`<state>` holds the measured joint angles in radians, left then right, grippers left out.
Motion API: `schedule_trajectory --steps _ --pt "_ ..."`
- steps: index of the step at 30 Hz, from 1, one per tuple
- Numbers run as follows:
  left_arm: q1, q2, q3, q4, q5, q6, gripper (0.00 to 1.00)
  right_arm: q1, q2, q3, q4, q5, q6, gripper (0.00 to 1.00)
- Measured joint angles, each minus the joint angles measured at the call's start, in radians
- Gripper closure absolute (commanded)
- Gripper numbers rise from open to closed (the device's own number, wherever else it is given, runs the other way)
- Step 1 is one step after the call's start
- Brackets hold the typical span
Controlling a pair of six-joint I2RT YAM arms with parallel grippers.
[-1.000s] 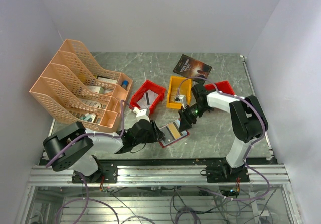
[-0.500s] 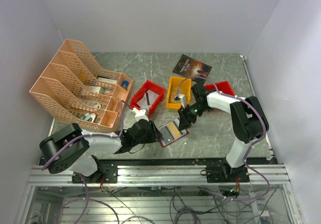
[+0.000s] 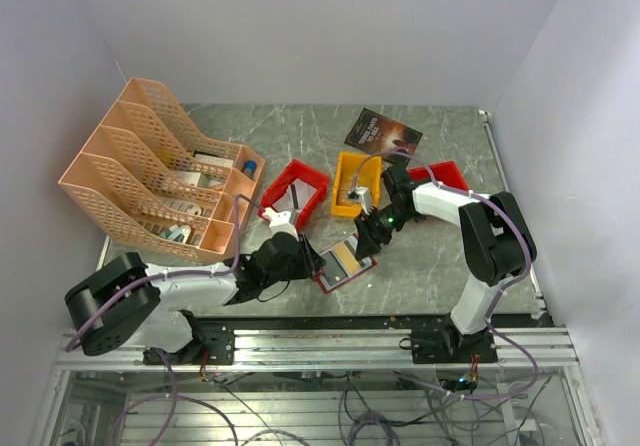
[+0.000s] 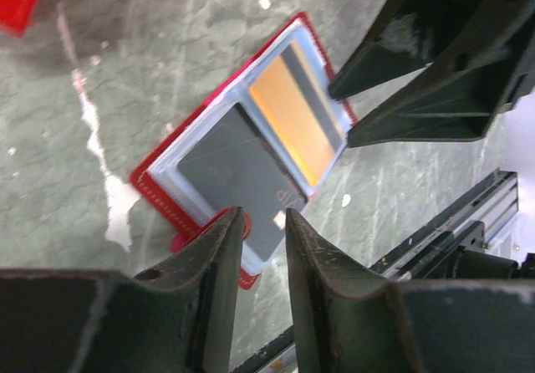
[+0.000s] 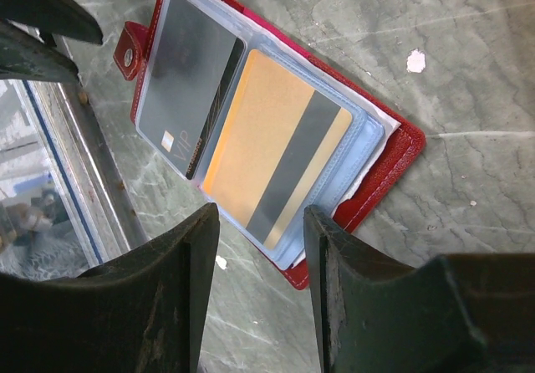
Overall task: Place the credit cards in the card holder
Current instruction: Insert the credit card into the card holder.
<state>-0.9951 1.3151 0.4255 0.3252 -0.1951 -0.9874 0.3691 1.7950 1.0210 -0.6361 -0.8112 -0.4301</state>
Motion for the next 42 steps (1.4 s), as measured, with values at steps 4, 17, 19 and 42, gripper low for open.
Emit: schedule_trajectory --steps 4,17,19,42 --pt "0.0 0.034 0.045 0.031 0.018 0.0 0.74 0.001 0.0 0.0 0.0 0.0 0.0 0.55" --pt "0.019 0.28 0.204 0.099 0.066 0.034 0.81 0.001 0.0 0.0 0.0 0.0 0.0 0.55" --pt "0.025 0.304 0.211 0.106 0.07 0.038 0.82 0.001 0.0 0.0 0.0 0.0 0.0 0.54" --pt "0.043 0.389 0.214 0.133 0.099 0.042 0.92 -0.003 0.001 0.0 -0.005 -0.024 -0.006 0.49"
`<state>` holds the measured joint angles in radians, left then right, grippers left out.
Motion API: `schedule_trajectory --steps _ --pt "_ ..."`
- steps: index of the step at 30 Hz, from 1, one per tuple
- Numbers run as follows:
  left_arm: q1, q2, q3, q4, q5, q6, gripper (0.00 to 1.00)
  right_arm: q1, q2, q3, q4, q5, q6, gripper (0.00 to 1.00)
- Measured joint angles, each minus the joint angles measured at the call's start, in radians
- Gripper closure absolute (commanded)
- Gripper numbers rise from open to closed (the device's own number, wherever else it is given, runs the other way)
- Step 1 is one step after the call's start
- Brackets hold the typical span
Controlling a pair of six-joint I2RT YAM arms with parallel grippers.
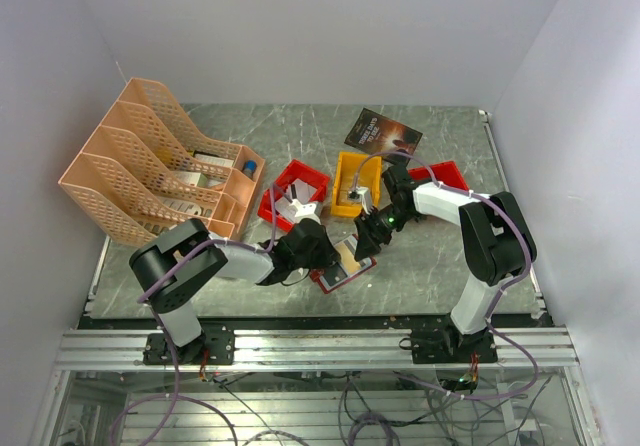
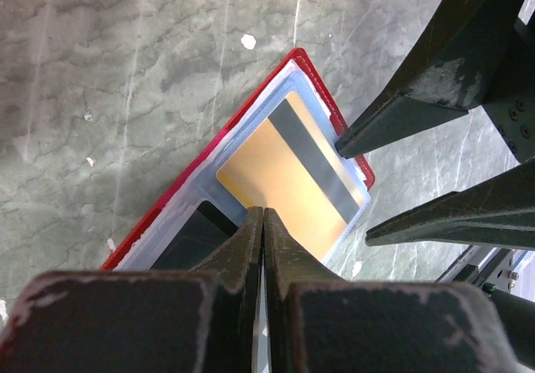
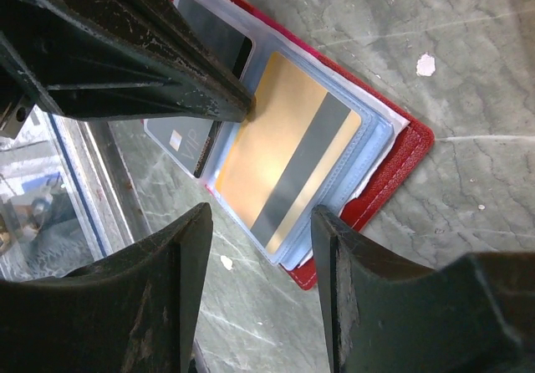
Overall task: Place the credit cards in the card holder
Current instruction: Insert the credit card into the card holder.
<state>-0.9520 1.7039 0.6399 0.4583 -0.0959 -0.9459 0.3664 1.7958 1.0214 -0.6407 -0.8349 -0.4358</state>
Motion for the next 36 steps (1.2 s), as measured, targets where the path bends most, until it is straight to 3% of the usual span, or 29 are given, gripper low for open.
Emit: schedule_trajectory --steps 17,22,26,33,36 --pt "0.007 0.007 -0.022 0.031 0.011 -0.001 0.91 -0.007 0.013 0.024 -0.063 -0.1 -0.077 0.55" --pt "0.008 -0.012 -0.039 0.034 0.011 0.0 0.84 -0.007 0.013 0.027 -0.085 -0.146 -0.104 0.55" --pt "0.008 -0.059 -0.073 0.038 0.013 0.002 0.71 -0.006 0.013 0.033 -0.116 -0.2 -0.135 0.55" --pt "0.008 -0.14 -0.121 0.062 0.014 -0.005 0.68 0.0 0.03 0.058 -0.166 -0.283 -0.19 0.56" --pt "0.008 -0.179 -0.144 0.063 0.014 -0.009 0.61 0.012 0.043 0.066 -0.181 -0.308 -0.21 0.56"
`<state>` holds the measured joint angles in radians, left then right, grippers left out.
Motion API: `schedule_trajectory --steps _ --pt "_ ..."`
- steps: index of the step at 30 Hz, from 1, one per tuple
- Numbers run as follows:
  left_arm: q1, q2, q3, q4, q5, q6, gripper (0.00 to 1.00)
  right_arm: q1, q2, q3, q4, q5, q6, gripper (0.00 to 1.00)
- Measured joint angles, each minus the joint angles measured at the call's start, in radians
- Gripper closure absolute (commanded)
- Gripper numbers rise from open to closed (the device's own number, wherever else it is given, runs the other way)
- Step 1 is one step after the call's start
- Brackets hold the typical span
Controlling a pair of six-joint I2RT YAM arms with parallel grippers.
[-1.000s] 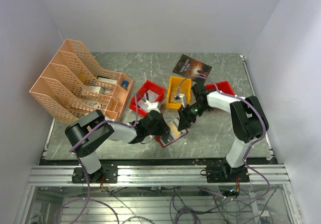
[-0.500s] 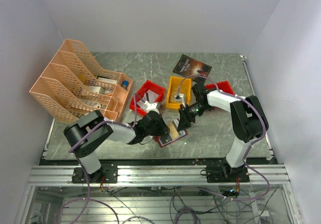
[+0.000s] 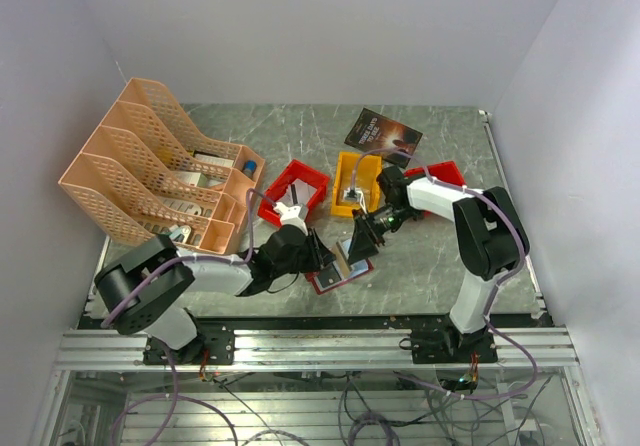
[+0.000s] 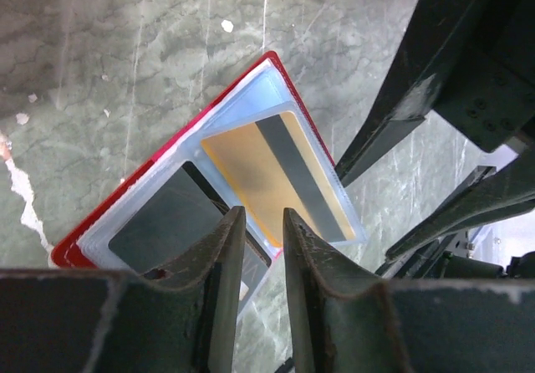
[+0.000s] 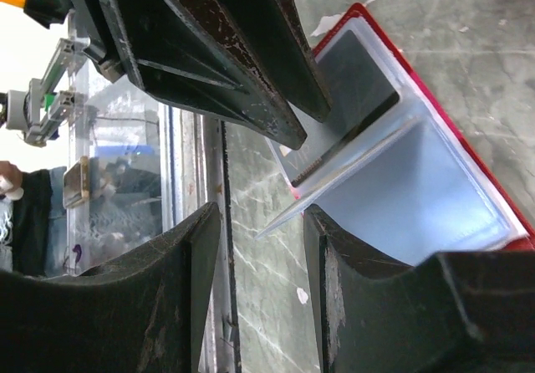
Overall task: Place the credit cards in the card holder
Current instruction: Insert the credit card into the card holder.
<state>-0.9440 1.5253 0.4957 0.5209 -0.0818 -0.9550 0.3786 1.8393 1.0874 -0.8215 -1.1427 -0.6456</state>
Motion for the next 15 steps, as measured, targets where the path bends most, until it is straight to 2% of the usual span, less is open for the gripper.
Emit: schedule_trajectory --steps 4,9,15 --pt "0.0 -0.061 -0.039 0.004 -0.001 -0.016 0.54 0.035 0.027 0.011 -0.016 -0.025 -0.023 0.56" --pt "0.0 -0.125 -0.108 0.038 -0.003 -0.053 0.54 0.094 0.05 0.018 -0.022 -0.037 -0.045 0.55" --pt "0.002 -0.13 -0.159 0.078 -0.003 -0.09 0.54 0.136 0.051 0.023 -0.021 -0.043 -0.052 0.56"
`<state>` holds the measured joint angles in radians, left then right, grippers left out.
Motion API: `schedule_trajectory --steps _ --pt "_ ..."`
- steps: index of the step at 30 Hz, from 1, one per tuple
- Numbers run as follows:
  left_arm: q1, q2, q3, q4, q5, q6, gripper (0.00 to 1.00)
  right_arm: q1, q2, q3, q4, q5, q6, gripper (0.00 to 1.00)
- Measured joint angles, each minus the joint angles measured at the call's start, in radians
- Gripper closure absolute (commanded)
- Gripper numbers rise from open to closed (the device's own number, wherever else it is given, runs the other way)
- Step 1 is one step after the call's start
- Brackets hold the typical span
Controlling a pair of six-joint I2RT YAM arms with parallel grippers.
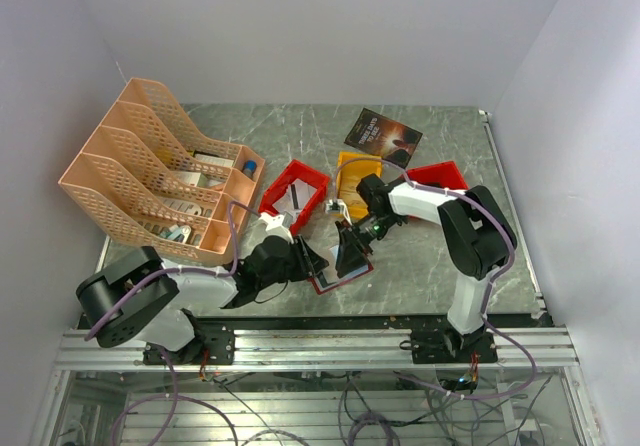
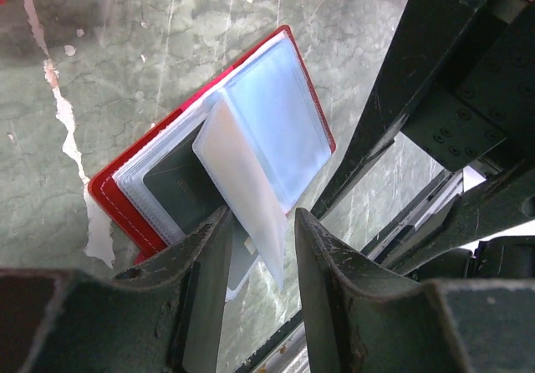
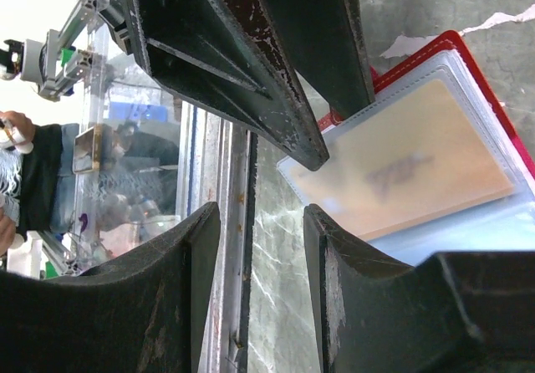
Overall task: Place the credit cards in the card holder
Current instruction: Insert the credit card into the card holder.
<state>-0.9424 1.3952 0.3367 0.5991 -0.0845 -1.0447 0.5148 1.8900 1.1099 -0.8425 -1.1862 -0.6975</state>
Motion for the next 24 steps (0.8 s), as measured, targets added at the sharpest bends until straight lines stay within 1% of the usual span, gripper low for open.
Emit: schedule_trajectory --steps 6,15,24 --pt "0.005 0.003 -0.005 0.021 0.0 -0.011 0.54 0.011 0.0 0.0 0.007 0.003 0.002 0.56" --pt "0.005 -0.002 -0.005 0.002 0.0 -0.011 0.55 0.011 -0.013 0.0 0.041 0.028 0.017 0.56" --pt "0.005 -0.006 -0.005 -0.005 0.0 0.002 0.55 0.011 -0.12 -0.022 0.099 0.082 0.028 0.57"
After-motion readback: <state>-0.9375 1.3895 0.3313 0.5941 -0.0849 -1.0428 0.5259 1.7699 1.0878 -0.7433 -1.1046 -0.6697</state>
